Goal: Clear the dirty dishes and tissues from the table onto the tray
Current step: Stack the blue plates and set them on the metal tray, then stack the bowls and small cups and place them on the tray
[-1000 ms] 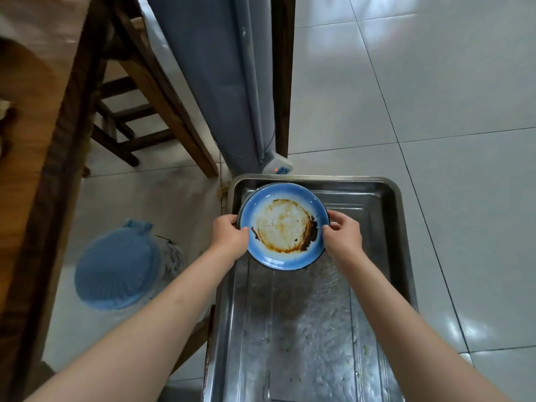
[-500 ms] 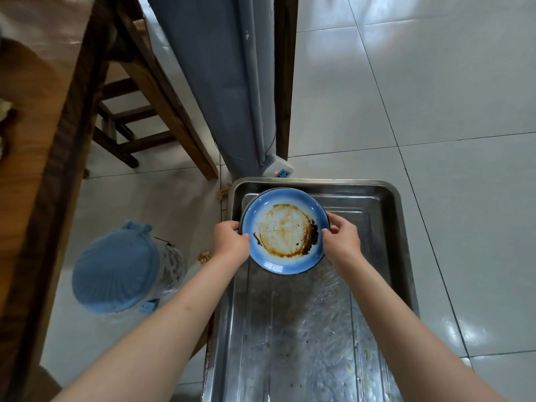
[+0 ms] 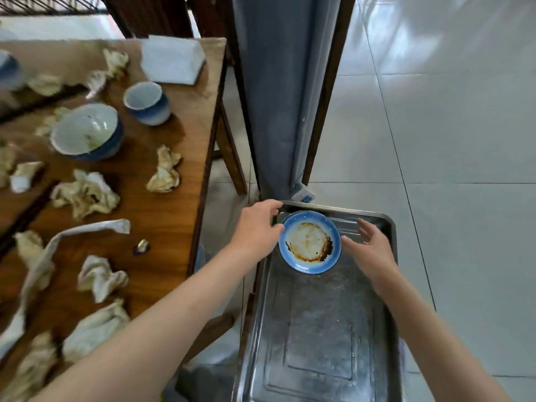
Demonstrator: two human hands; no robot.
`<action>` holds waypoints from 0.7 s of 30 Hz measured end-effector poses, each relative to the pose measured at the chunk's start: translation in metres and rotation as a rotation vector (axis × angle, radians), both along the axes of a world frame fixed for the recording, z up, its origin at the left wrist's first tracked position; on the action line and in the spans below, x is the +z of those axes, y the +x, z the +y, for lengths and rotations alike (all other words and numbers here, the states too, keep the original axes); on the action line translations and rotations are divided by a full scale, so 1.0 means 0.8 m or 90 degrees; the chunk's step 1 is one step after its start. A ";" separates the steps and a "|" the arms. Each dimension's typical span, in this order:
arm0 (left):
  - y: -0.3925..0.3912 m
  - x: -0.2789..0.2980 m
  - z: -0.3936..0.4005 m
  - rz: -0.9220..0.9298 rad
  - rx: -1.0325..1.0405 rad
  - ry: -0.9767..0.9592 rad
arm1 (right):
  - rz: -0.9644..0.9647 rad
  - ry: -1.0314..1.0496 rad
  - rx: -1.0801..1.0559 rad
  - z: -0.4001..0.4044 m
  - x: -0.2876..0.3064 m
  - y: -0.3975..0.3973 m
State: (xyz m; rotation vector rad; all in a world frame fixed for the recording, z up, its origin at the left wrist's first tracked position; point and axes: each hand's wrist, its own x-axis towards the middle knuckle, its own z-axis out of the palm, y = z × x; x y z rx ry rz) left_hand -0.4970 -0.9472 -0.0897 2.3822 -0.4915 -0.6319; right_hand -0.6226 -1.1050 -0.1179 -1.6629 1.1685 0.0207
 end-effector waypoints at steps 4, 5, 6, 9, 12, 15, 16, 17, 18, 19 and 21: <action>0.012 0.080 0.060 -0.076 -0.052 -0.004 | -0.024 -0.046 0.081 0.035 0.077 0.001; 0.016 0.098 0.078 -0.091 -0.055 -0.006 | -0.032 -0.053 0.100 0.046 0.094 0.002; 0.018 0.114 0.098 -0.100 -0.055 -0.012 | -0.040 -0.059 0.118 0.058 0.111 0.003; 0.023 0.153 0.158 -0.096 -0.038 -0.021 | -0.054 -0.071 0.175 0.102 0.159 0.008; 0.023 0.179 0.215 -0.090 -0.006 -0.007 | -0.061 -0.105 0.243 0.152 0.196 0.015; 0.018 0.198 0.271 -0.083 0.011 -0.020 | -0.070 -0.133 0.285 0.206 0.223 0.022; 0.017 0.202 0.290 -0.082 0.014 -0.018 | -0.074 -0.139 0.295 0.224 0.229 0.025; 0.016 0.206 0.309 -0.085 0.014 -0.016 | -0.075 -0.146 0.303 0.242 0.233 0.027; 0.015 0.208 0.326 -0.090 0.009 -0.014 | -0.074 -0.150 0.305 0.260 0.237 0.028; 0.016 0.211 0.344 -0.099 -0.001 -0.012 | -0.074 -0.152 0.303 0.278 0.241 0.029; 0.022 0.218 0.379 -0.103 -0.021 -0.003 | -0.075 -0.150 0.293 0.314 0.246 0.029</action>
